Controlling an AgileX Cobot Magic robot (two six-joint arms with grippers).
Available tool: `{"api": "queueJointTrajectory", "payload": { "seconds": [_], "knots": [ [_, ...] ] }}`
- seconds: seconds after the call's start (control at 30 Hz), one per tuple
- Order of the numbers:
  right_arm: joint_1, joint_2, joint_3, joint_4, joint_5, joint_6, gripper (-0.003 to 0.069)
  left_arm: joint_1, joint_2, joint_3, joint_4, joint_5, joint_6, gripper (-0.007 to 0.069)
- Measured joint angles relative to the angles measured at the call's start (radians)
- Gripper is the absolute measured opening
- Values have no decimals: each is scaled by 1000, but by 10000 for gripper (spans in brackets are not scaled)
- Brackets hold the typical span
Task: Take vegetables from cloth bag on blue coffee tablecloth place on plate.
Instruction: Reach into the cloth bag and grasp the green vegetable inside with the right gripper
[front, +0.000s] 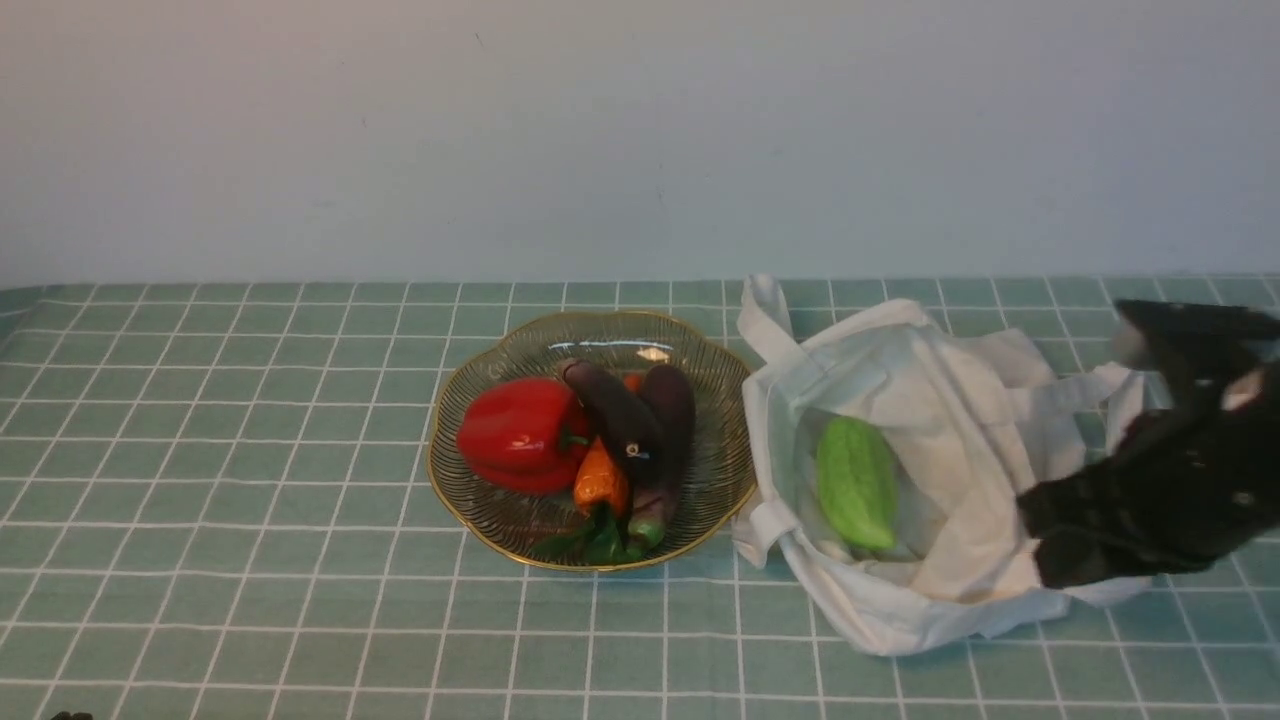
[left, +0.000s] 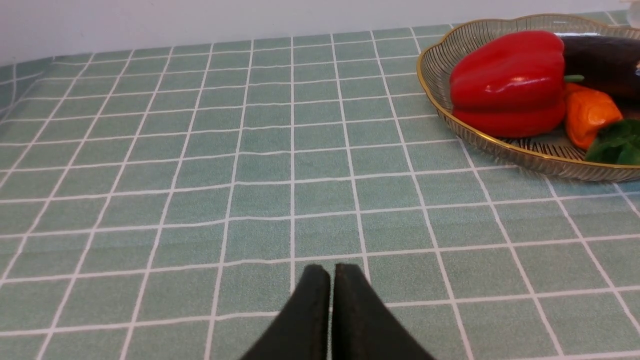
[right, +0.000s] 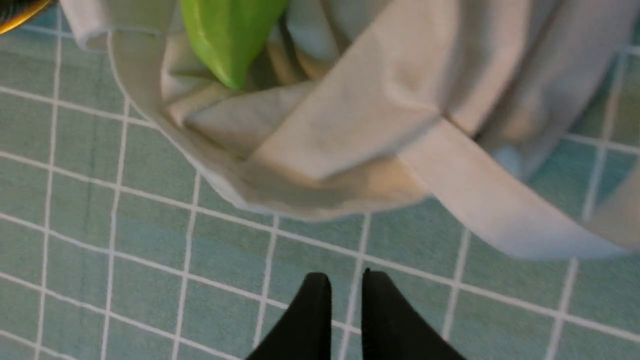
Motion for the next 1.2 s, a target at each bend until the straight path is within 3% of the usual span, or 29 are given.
{"api": "queueJointTrajectory", "payload": {
  "seconds": [0.07, 0.3, 0.4, 0.47, 0.6, 0.8, 0.9, 0.97, 1.2],
  "knots": [
    [26, 36, -35, -14, -7, 26, 130, 0, 0, 0, 0, 0, 0, -4],
    [116, 235, -243, -136, -101, 236, 329, 0, 0, 0, 0, 0, 0, -4],
    [121, 272, -262, -145, -126, 265, 401, 0, 0, 0, 0, 0, 0, -4],
    [122, 320, -270, -149, -168, 284, 494, 0, 0, 0, 0, 0, 0, -4],
    [122, 375, -271, -143, -205, 297, 546, 0, 0, 0, 0, 0, 0, -4],
    [122, 436, -271, -129, -219, 291, 518, 0, 0, 0, 0, 0, 0, -4],
    [122, 440, -271, -128, -219, 286, 457, 0, 0, 0, 0, 0, 0, -4],
    [122, 440, -272, -126, -219, 285, 379, 0, 0, 0, 0, 0, 0, -4],
    [122, 374, -273, -141, -101, 275, 382, 0, 0, 0, 0, 0, 0, -4]
  ]
}}
